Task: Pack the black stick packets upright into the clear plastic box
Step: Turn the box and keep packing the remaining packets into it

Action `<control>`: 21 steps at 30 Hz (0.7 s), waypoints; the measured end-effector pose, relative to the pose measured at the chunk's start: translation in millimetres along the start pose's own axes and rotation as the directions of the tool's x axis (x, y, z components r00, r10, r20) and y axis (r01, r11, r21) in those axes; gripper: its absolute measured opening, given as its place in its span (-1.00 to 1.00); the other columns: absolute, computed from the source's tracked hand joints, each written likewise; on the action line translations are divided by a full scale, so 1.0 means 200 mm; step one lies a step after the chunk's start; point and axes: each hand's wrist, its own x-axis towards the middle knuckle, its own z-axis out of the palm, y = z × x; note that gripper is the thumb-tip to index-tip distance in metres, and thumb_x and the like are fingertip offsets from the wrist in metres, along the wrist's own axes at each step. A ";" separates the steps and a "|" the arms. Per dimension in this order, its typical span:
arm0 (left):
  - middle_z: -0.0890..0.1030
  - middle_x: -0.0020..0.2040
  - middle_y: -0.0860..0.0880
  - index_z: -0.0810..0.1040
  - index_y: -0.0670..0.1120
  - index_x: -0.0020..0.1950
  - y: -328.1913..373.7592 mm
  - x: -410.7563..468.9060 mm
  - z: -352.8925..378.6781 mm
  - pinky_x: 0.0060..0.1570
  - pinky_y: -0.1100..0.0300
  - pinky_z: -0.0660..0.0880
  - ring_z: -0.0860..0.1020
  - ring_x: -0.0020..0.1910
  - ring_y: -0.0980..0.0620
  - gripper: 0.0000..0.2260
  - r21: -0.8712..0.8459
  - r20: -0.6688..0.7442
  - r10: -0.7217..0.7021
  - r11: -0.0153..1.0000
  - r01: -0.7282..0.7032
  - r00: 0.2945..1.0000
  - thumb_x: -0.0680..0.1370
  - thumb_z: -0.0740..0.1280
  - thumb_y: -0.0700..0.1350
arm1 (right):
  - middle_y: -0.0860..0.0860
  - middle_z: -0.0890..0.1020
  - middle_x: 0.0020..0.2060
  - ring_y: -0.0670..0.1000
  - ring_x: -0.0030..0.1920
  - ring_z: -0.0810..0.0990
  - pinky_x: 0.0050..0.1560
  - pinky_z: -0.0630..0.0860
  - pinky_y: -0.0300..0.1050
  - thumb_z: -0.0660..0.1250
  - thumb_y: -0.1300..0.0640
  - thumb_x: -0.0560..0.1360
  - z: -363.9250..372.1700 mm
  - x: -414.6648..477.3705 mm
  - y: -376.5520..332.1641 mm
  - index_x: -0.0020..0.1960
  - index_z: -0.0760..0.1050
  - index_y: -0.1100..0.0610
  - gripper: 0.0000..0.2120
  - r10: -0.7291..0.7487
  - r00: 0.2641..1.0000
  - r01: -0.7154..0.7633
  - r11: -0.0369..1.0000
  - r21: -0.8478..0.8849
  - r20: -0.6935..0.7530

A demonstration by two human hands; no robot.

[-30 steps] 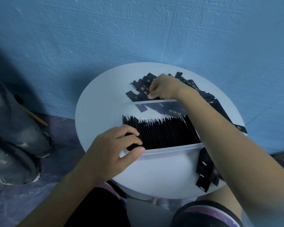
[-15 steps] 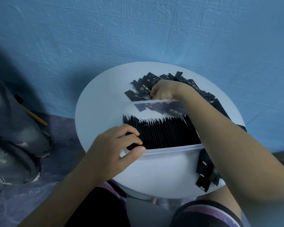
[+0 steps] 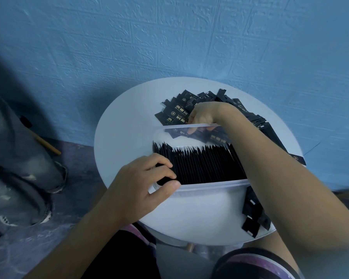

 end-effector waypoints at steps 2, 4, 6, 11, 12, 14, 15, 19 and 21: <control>0.60 0.08 0.15 0.70 0.01 -0.04 0.00 0.00 0.00 -0.18 0.14 0.53 0.56 -0.11 0.17 -0.65 -0.008 0.002 0.000 1.000 0.000 1.000 0.63 0.21 0.17 | 0.21 0.66 -0.12 0.10 -0.21 0.55 -0.21 0.48 -0.15 0.44 0.01 0.54 0.00 0.00 0.00 0.18 0.61 0.31 -0.61 0.004 1.000 -0.004 1.000 0.022 -0.020; 0.60 0.07 0.14 0.70 0.00 -0.05 0.00 0.00 0.00 -0.18 0.13 0.54 0.57 -0.11 0.16 -0.65 -0.005 0.000 0.003 1.000 -0.003 1.000 0.63 0.22 0.16 | 0.24 0.69 -0.03 0.09 -0.17 0.58 -0.22 0.46 -0.21 0.40 -0.01 0.56 -0.01 -0.01 -0.01 0.19 0.61 0.31 -0.61 -0.002 1.000 0.003 1.000 -0.029 0.005; 0.60 0.07 0.15 0.70 0.00 -0.05 0.00 0.00 0.00 -0.17 0.14 0.54 0.57 -0.11 0.16 -0.66 -0.006 -0.003 -0.002 1.000 0.002 1.000 0.62 0.22 0.16 | 0.27 0.68 0.08 0.12 -0.07 0.62 -0.19 0.47 -0.23 0.38 -0.03 0.57 -0.01 -0.02 -0.02 0.19 0.61 0.32 -0.58 -0.014 0.999 0.015 0.998 -0.056 0.030; 0.61 0.07 0.14 0.70 0.00 -0.04 0.01 0.00 0.00 -0.16 0.14 0.54 0.56 -0.11 0.18 -0.69 -0.007 0.003 -0.008 1.000 0.008 1.000 0.61 0.25 0.14 | 0.17 0.71 0.01 0.12 -0.05 0.64 -0.22 0.42 -0.29 0.35 -0.01 0.59 0.00 -0.03 0.00 0.14 0.64 0.27 -0.65 -0.074 0.997 0.074 0.997 -0.013 -0.012; 0.61 0.07 0.14 0.70 0.00 -0.04 0.01 0.00 -0.01 -0.15 0.15 0.53 0.56 -0.10 0.18 -0.69 -0.007 0.006 -0.007 1.000 0.007 1.000 0.61 0.25 0.15 | 0.13 0.71 -0.05 0.10 -0.07 0.64 -0.23 0.43 -0.24 0.37 0.05 0.58 0.00 -0.02 0.01 0.10 0.65 0.22 -0.74 -0.102 0.993 0.104 0.994 0.030 -0.054; 0.61 0.08 0.14 0.70 0.01 -0.04 0.01 0.00 -0.01 -0.14 0.18 0.51 0.56 -0.10 0.19 -0.69 -0.004 0.009 -0.005 1.000 0.005 1.000 0.62 0.24 0.15 | 0.08 0.64 -0.25 0.03 -0.23 0.56 -0.24 0.39 -0.16 0.41 0.16 0.54 0.01 -0.01 0.05 -0.10 0.61 0.10 -0.95 -0.135 0.977 0.173 0.953 0.249 -0.163; 0.61 0.07 0.14 0.70 0.00 -0.04 0.01 0.00 -0.01 -0.13 0.20 0.51 0.55 -0.09 0.20 -0.69 -0.001 0.010 -0.004 1.000 0.004 1.000 0.61 0.25 0.15 | 0.06 0.57 -0.32 -0.01 -0.29 0.49 -0.27 0.38 -0.17 0.42 0.20 0.54 0.01 0.00 0.06 -0.19 0.53 0.07 -0.85 -0.138 0.967 0.213 0.899 0.384 -0.212; 0.60 0.08 0.15 0.70 0.01 -0.04 0.01 0.00 -0.01 -0.12 0.23 0.49 0.55 -0.09 0.20 -0.70 0.001 0.016 -0.004 1.000 0.004 1.000 0.61 0.25 0.14 | 0.08 0.48 -0.30 -0.06 -0.32 0.46 -0.33 0.46 -0.25 0.40 0.29 0.55 -0.01 -0.07 0.05 -0.18 0.43 0.12 -0.79 -0.137 0.905 0.393 0.630 0.670 -0.402; 0.60 0.08 0.16 0.69 0.02 -0.04 0.01 0.00 -0.01 -0.12 0.20 0.50 0.56 -0.09 0.18 -0.70 -0.008 0.020 -0.010 1.000 0.010 1.000 0.62 0.24 0.15 | 0.07 0.48 -0.28 -0.07 -0.33 0.49 -0.30 0.52 -0.26 0.40 0.30 0.55 -0.04 -0.14 0.02 -0.07 0.48 0.18 -0.89 -0.139 0.867 0.473 0.528 0.705 -0.478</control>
